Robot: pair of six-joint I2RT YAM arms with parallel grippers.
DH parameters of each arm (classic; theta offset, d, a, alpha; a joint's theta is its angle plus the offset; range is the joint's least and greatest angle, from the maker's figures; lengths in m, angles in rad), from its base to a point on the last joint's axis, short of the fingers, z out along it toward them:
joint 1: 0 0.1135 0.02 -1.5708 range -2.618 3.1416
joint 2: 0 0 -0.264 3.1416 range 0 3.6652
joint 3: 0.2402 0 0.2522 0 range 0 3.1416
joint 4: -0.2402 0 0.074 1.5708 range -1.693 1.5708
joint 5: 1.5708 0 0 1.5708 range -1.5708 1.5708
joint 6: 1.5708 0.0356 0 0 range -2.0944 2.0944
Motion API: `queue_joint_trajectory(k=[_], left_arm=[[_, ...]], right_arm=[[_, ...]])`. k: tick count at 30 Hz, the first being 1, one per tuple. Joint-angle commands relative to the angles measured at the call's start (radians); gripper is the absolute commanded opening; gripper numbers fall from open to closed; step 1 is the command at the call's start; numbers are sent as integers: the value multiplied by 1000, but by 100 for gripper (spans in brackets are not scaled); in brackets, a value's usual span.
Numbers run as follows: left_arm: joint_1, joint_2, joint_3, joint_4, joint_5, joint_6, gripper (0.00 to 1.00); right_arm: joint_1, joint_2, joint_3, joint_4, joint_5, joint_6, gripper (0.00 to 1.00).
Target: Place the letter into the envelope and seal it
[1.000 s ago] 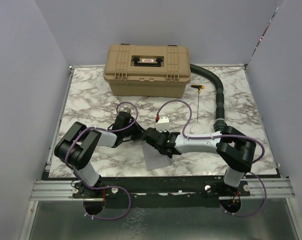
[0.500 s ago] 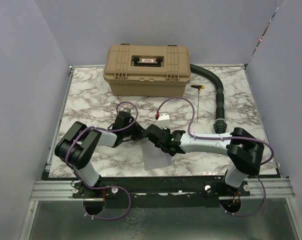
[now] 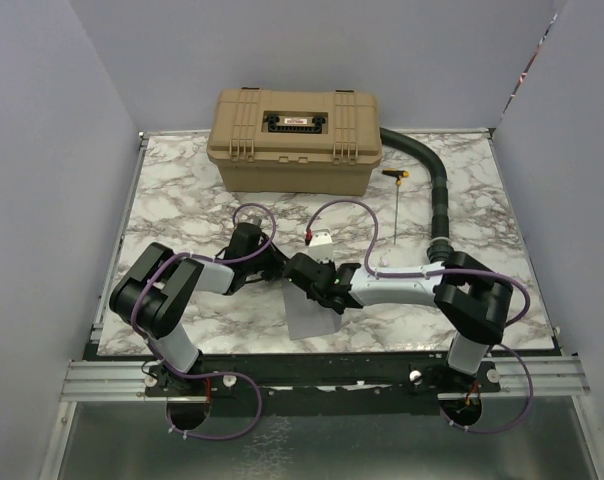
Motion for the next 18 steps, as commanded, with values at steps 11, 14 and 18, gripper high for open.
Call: queue_joint_trajectory(k=[11, 14, 18], left_arm=[[3, 72, -84, -202, -86, 53, 0], [5, 73, -82, -203, -85, 51, 0], [28, 95, -83, -188, -54, 51, 0]], right_arm=[[-35, 97, 20, 88, -27, -63, 0], [-31, 88, 11, 112, -88, -101, 0], [7, 107, -21, 115, -103, -110, 0]])
